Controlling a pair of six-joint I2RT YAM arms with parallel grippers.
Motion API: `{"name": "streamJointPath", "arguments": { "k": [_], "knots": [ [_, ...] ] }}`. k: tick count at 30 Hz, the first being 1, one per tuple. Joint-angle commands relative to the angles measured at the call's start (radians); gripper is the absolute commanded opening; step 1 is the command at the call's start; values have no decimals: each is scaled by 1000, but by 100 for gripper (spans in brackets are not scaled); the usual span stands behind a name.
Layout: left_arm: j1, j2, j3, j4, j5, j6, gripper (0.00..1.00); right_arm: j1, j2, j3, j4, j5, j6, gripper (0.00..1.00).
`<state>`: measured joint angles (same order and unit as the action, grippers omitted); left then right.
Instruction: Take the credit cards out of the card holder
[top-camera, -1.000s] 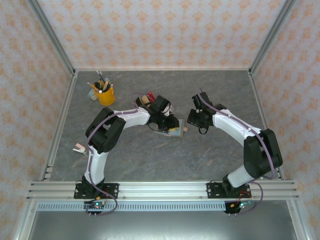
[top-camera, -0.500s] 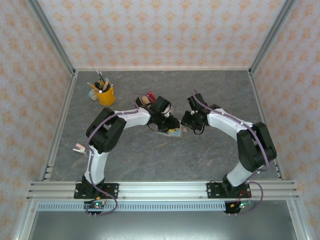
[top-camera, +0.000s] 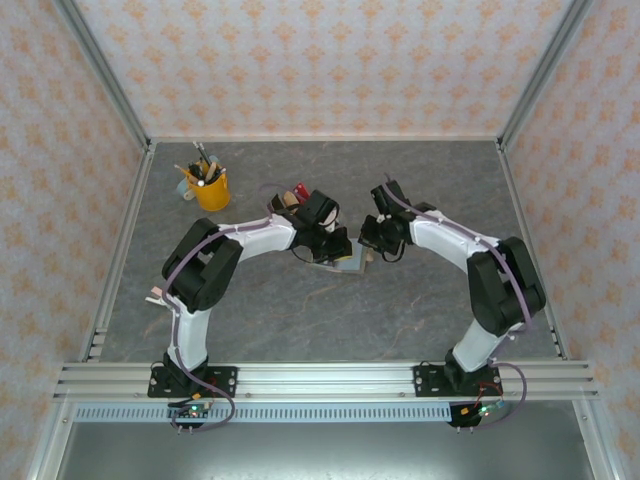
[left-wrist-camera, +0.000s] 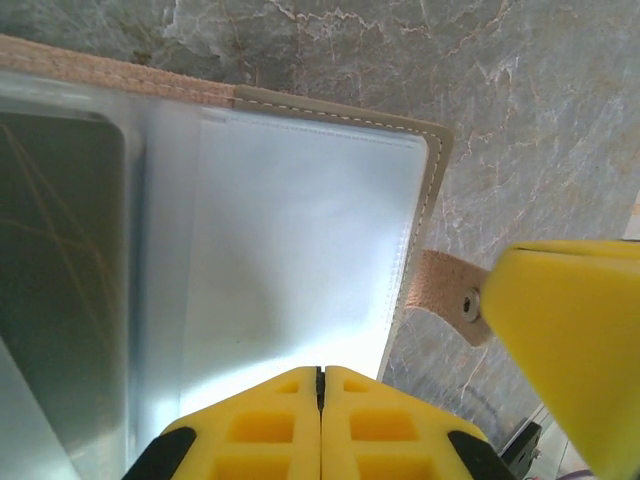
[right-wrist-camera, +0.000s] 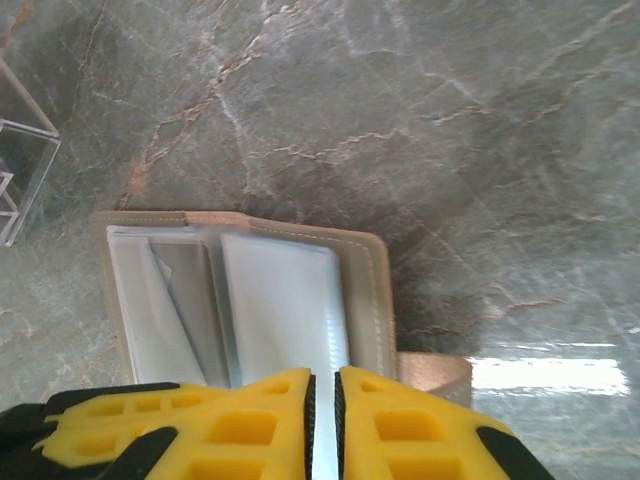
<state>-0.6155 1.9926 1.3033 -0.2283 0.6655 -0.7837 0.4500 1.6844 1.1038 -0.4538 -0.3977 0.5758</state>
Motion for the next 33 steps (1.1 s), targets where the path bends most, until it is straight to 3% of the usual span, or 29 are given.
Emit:
{"name": "streamJointPath", "arguments": {
  "k": [1,9,16,25,33],
  "knots": [
    [3,-41,-17,-40,-34,20,4,19,34,44,4,-34,3,15],
    [64,-126,-80,-71,-83,27,2,43,91,84,6,-59,6,14],
    [149,-201,-152,-111,-137,42,14,78,141,125,-14,-58,-10,15],
    [163,-203,-171,-125,-158,39,29,117,223,207,-93,-8,-48,23],
    [181,-213,-199,-112,-166,16,32,141,298,262,-134,-34,-111,25]
  ]
}}
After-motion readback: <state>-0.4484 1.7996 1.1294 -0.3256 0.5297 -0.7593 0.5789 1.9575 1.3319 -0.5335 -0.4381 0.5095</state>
